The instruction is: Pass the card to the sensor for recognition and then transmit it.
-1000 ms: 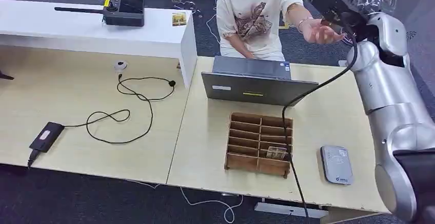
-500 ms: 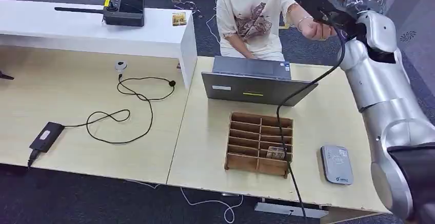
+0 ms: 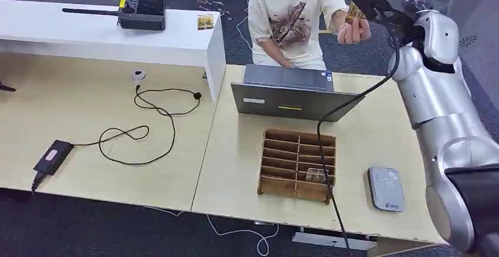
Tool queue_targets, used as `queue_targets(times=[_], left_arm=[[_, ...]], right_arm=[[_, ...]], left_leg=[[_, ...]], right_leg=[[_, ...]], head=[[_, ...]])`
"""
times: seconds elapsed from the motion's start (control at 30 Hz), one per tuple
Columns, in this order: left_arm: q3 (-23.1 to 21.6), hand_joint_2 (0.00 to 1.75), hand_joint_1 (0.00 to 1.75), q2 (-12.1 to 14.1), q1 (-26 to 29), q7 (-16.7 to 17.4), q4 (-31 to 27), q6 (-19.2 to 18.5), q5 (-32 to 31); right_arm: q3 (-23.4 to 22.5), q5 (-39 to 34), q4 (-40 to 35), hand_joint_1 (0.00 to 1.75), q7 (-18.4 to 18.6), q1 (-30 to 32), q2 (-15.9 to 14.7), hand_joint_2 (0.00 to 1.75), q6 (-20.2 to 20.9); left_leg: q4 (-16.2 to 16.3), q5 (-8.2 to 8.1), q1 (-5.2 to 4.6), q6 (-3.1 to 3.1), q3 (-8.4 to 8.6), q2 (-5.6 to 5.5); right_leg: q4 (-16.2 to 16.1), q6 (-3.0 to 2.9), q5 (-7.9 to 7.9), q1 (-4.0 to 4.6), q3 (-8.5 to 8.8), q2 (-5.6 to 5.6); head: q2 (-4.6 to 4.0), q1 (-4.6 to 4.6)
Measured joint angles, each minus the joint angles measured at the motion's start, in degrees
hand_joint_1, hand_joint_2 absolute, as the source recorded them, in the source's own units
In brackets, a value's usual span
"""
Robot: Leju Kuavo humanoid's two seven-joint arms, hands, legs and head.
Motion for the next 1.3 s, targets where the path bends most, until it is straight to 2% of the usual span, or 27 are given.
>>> queue_targets(times=[0.1,0.17,0.27,0.37,0.5,0.57,0.67,0.8,0.93,1.1,1.13,1.23,1.3], left_arm=[[0.0,1.75,0.00,0.0,0.0,0.0,0.0,0.0,0.0],[0.0,1.75,0.00,0.0,0.0,0.0,0.0,0.2,0.0],[0.0,1.75,0.00,0.0,0.0,0.0,0.0,0.4,0.0],[0.0,1.75,0.00,0.0,0.0,0.0,0.0,0.5,0.0],[0.0,1.75,0.00,0.0,0.0,0.0,0.0,0.7,0.0],[0.0,1.75,0.00,0.0,0.0,0.2,0.0,1.0,0.1],[0.0,1.75,0.00,-0.1,0.0,0.3,0.0,1.3,0.1],[0.2,1.75,0.00,-0.4,0.2,0.7,0.0,2.0,0.2],[0.3,1.75,0.00,-0.5,0.3,1.4,0.0,2.4,0.1],[0.4,1.75,0.00,-0.7,0.3,2.2,0.0,2.7,0.0],[0.4,1.75,0.00,-0.7,0.3,2.4,0.0,2.7,0.0],[0.4,1.75,0.00,-0.7,0.3,3.1,0.0,2.7,-0.2],[0.4,1.75,0.00,-0.8,0.3,3.5,0.0,2.8,-0.2]], right_arm=[[-1.0,-1.1,-0.6,0.00,-1.7,0.7,0.0,1.75,-4.8],[-2.3,-3.0,-1.3,0.00,-3.9,1.4,0.0,1.75,-8.5],[-4.9,-7.8,-2.3,0.00,-8.4,2.3,0.0,1.75,-11.5],[-8.5,-14.2,-3.5,0.00,-13.9,3.6,0.1,1.75,-12.0],[-12.1,-18.5,-4.8,0.00,-17.6,5.2,0.4,1.75,-11.6],[-14.9,-25.9,-7.0,0.00,-23.0,7.2,0.7,1.75,-9.9],[-18.8,-38.2,-13.3,0.00,-28.5,14.3,1.4,1.75,-5.8],[-21.3,-53.1,-28.6,0.00,-28.9,29.2,2.1,1.75,2.0],[-22.9,-59.4,-44.4,0.00,-28.8,42.8,2.9,1.75,7.1],[-25.2,-62.3,-59.7,0.00,-29.0,55.7,5.0,1.75,14.0],[-25.7,-66.1,-62.2,0.00,-28.3,57.9,5.6,1.75,17.9],[-27.6,-79.2,-69.5,0.00,-27.1,65.3,8.0,1.75,34.6],[-28.0,-81.0,-72.6,0.00,-26.8,69.6,9.4,1.75,40.2]], left_leg=[[0.0,0.00,0.00,0.00,0.00,0.00],[0.0,0.00,0.00,0.00,0.00,0.00],[0.0,0.00,0.00,0.00,-0.01,-0.01],[0.0,0.00,0.00,0.00,-0.01,-0.01],[0.0,0.00,0.00,0.00,0.00,-0.01],[0.0,0.00,0.01,0.00,0.01,-0.03],[0.0,0.00,0.06,0.00,0.02,-0.15],[0.0,-0.04,0.05,-0.01,-0.03,-0.33],[0.0,-0.08,0.06,0.02,-0.06,-0.37],[-0.1,-0.11,0.06,-0.02,-0.05,-0.34],[-0.1,-0.11,0.06,-0.02,-0.03,-0.32],[-0.1,-0.11,0.06,-0.02,-0.02,-0.34],[-0.1,-0.12,0.07,-0.02,-0.02,-0.30]], right_leg=[[0.0,0.00,0.00,0.00,0.00,0.00],[0.0,0.00,0.00,0.00,0.00,0.00],[0.0,0.00,0.00,0.00,0.01,-0.01],[0.0,0.00,0.00,0.00,0.02,-0.01],[0.0,0.00,0.00,0.00,0.01,-0.01],[0.0,0.00,0.00,0.01,0.02,-0.03],[0.0,-0.01,-0.02,0.06,0.09,-0.13],[-0.1,-0.01,-0.04,0.06,0.08,-0.26],[-0.1,-0.01,-0.13,0.06,0.06,-0.31],[-0.1,0.00,-0.20,0.05,0.05,-0.29],[-0.1,0.00,-0.20,0.05,0.04,-0.27],[-0.1,0.00,-0.22,0.06,0.05,-0.29],[-0.1,0.00,-0.23,0.06,0.05,-0.26]], head=[[0.02,-0.02],[0.00,-0.02],[0.02,-0.02],[0.00,-0.02],[0.00,-0.02],[0.00,-0.02],[0.00,0.02],[0.00,-0.04],[0.00,-0.04],[0.00,-0.02],[0.00,-0.02],[0.00,-0.02],[0.00,-0.02]])
